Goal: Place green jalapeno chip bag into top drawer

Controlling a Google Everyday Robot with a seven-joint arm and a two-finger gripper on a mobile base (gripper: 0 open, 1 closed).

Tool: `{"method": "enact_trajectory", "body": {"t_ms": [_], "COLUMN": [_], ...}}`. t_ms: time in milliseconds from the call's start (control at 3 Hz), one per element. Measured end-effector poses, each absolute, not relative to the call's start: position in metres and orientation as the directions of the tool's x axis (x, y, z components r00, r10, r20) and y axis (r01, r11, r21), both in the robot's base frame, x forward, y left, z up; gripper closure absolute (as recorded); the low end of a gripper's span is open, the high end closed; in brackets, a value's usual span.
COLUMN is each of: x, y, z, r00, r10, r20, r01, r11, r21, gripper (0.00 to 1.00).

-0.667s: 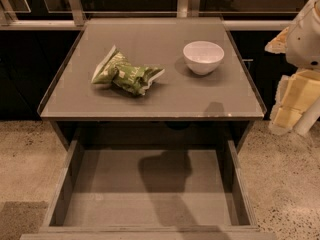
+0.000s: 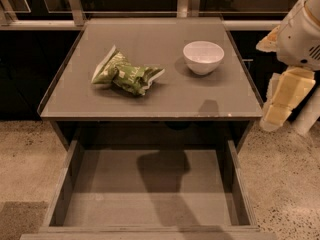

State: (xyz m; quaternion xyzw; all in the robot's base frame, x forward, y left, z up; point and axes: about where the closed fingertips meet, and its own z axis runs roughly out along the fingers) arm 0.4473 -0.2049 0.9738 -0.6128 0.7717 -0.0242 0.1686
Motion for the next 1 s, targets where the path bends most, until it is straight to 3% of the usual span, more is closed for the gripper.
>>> {"method": "enact_trajectory", "body": {"t_ms": [1000], "x": [0.535], "y": [-0.094], "z": [0.935], "r00": [-0.005], "r10": [-0.932], "r20": [-0.362], "r01": [-0.98], "r11": [0.076], "r21": [-0.183], "gripper": [0.0]}}
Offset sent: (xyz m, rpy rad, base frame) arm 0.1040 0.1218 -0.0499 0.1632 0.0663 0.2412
